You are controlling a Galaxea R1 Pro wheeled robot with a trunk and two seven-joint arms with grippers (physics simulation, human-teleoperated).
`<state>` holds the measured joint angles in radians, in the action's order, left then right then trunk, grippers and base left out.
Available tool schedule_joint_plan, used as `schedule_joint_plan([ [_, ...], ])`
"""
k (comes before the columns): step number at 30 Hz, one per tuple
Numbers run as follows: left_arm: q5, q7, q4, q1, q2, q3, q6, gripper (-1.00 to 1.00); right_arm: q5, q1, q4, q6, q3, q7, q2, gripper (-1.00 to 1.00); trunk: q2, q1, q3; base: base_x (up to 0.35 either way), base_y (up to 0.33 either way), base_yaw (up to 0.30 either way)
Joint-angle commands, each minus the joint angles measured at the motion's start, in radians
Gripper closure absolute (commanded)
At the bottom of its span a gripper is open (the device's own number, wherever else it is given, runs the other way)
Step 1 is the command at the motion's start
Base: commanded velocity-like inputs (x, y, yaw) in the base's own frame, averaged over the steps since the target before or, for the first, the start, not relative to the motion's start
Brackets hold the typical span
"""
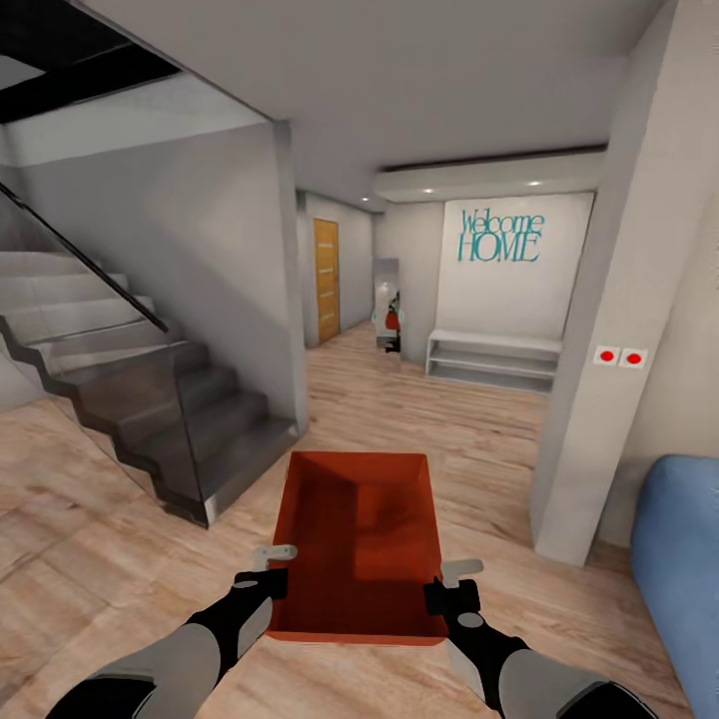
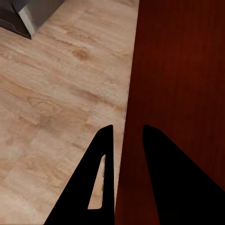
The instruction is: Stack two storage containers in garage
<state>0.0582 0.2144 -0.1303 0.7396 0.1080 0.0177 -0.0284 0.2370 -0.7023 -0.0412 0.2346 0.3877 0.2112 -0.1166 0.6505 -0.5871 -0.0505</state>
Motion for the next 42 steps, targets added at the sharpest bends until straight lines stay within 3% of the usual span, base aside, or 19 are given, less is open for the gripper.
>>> schedule_joint_plan([
  [1, -0.011, 0.014, -0.003, 0.0, -0.001, 0.003, -0.003, 1.0, 0.007, -0.002, 0.0, 0.003, -0.078, 0.0, -0.001, 1.0, 0.002, -0.001, -0.002, 0.322, 0.0, -0.217],
  [14, -0.011, 0.014, -0.004, 0.0, -0.001, 0.003, -0.003, 1.0, 0.008, -0.002, 0.0, 0.003, -0.078, -0.002, -0.002, 1.0, 0.002, -0.001, -0.002, 0.322, 0.0, -0.259],
  [42, -0.009, 0.014, -0.005, 0.0, -0.002, 0.002, -0.003, 1.0, 0.008, -0.002, 0.0, 0.002, -0.078, -0.001, -0.001, 1.0, 0.002, -0.001, -0.002, 0.322, 0.0, -0.008],
])
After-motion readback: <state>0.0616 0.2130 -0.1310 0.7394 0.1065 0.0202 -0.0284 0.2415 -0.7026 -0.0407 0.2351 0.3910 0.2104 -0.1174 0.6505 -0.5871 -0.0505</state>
